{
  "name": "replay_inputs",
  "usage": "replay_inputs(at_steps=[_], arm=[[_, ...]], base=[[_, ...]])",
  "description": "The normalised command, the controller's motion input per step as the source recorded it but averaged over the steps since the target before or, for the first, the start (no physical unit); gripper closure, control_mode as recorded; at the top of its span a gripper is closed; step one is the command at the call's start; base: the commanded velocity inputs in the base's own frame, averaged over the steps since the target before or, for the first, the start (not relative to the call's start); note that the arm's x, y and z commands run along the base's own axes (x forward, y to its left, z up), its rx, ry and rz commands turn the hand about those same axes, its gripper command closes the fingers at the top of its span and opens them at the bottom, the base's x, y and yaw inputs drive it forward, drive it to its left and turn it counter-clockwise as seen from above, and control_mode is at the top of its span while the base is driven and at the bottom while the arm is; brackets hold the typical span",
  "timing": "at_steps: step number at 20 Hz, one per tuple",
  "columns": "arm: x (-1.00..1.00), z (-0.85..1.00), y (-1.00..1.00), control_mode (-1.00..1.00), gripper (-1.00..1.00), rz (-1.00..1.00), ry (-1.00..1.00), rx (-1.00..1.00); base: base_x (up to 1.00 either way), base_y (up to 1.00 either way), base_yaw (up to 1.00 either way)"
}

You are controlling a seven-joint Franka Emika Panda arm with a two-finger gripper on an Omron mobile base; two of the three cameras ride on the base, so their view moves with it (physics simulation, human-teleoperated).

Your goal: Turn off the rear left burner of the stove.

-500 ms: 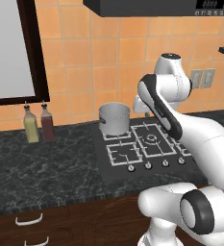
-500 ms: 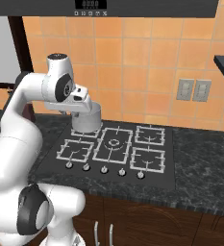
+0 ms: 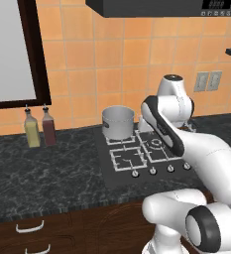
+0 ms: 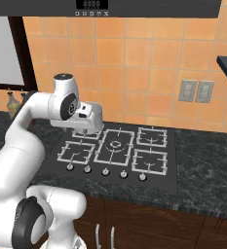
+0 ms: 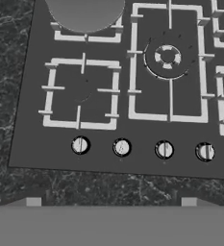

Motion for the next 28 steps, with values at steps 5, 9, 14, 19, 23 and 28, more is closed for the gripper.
replay_inputs(at_steps=[5,9,14,19,23,28], arm=[[0.0,-0.62,-0.03,-1.0,-1.0,-0.01,0.06,-0.04],[0.02,-0.58,0.0,-1.0,-1.0,-0.02,0.06,-0.06],[0.04,-0.72,0.0,-1.0,-1.0,-0.04,0.0,0.0],[0.18,-0.43,-0.03,-1.0,-1.0,-0.04,0.0,0.0],[0.03,0.0,0.0,-1.0,-1.0,-0.01,0.01,0.0],[0.1,-0.07,0.0,-1.0,-1.0,-0.01,0.0,0.0]], base=[[0.0,0.0,0.0],[0.0,0.0,0.0],[0.0,0.0,0.0],[0.0,0.0,0.0],[0.0,0.0,0.0],[0.0,0.0,0.0]])
